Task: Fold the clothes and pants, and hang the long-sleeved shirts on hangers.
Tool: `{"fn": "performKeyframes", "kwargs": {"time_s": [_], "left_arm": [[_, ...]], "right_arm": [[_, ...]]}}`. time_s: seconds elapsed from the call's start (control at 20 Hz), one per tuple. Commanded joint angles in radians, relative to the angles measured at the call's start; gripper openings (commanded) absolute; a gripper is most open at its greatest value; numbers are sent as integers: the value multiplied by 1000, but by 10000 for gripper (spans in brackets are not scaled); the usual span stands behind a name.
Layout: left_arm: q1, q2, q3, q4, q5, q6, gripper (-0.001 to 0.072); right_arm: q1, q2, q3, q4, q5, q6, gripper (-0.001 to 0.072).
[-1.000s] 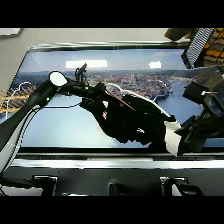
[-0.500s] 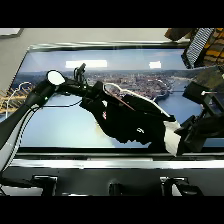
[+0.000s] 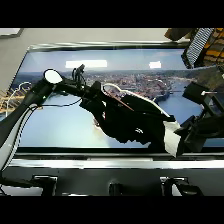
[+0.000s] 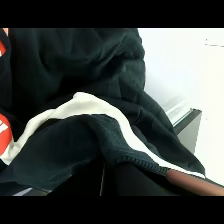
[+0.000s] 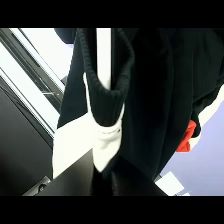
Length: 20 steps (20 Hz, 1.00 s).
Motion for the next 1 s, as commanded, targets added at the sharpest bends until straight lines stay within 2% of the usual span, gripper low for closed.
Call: {"fn": "performKeyframes", "kwargs": {"time_s": [0.0, 0.5, 0.95], "left_arm": [[2, 1, 25, 238, 644, 0, 33], [0, 1, 103, 237, 747, 1, 33], [-18, 1, 173, 238, 748, 2, 34]], "right_arm": [[-1, 0, 0, -52, -2, 1, 45], [-1, -1, 0, -35, -4, 0, 45], [0, -69, 0, -25, -39, -20, 46]]}}
